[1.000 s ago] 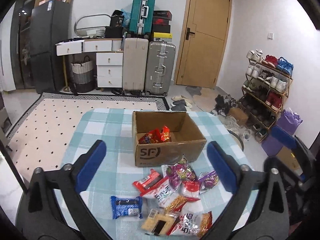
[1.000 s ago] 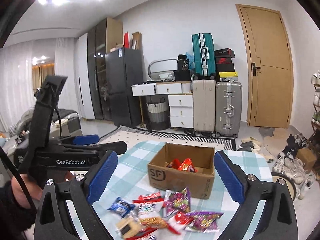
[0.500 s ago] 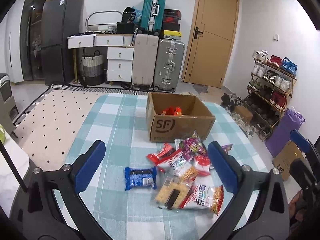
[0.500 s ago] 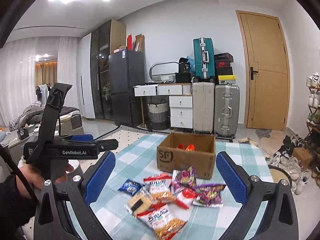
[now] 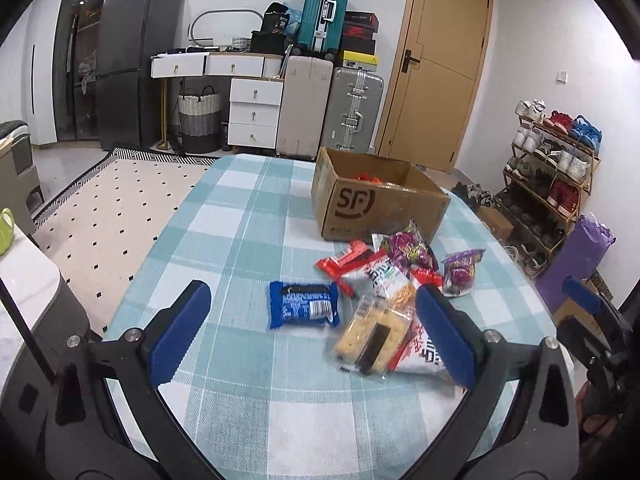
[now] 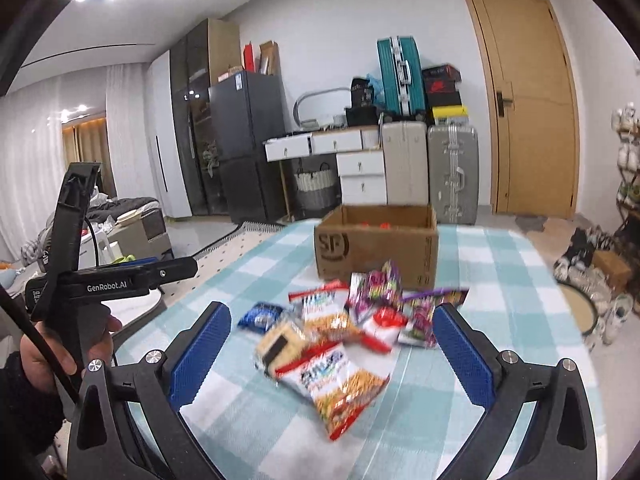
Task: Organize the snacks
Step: 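Withdraw both grippers from the box back toward the snack pile, then grasp the white noodle-snack bag with the right gripper while the left gripper approaches the clear cracker pack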
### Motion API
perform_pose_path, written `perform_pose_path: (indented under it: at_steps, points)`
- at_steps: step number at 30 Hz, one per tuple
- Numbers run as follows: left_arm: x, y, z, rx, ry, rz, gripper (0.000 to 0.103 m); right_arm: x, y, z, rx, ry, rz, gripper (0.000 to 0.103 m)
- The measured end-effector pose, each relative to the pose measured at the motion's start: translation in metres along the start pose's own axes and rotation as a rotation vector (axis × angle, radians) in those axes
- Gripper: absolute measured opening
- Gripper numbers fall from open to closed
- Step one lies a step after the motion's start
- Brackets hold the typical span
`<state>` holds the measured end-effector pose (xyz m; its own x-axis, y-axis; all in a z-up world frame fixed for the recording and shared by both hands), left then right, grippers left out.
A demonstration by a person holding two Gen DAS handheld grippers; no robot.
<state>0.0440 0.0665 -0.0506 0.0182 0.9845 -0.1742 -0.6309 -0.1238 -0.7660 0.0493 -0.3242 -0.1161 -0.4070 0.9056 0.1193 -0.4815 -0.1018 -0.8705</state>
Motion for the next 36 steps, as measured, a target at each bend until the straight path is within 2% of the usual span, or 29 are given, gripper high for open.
perform_pose_path:
  at_steps: [13,21,27,36]
  points:
    - [-0.007,0.034,-0.053,0.030,-0.019,-0.034,0.102,-0.018,0.045,-0.061,0.188,-0.094,-0.091,0.102]
    - [-0.002,0.044,-0.078,0.066,-0.016,-0.031,0.102,-0.017,0.052,-0.106,0.312,-0.095,-0.043,0.102]
    - [0.007,0.046,-0.091,0.093,0.018,0.002,0.102,-0.016,0.053,-0.141,0.417,-0.104,0.016,0.102]
    - [0.018,0.049,-0.104,0.118,0.052,0.058,0.102,-0.012,0.054,-0.174,0.497,-0.105,0.082,0.102]
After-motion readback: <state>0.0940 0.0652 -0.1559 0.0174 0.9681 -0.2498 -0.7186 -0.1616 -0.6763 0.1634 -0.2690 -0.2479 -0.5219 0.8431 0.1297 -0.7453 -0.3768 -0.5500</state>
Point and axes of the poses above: each gripper's, at about its wrist camera, not at the fingertips, and z roughly against the way its jaws point, x to its left, y to its underside, the point moved 3 cm from there along -z, roughly the way its jaws point, and after that the axes turned 5 degrees about x, right-handed, at the moved point
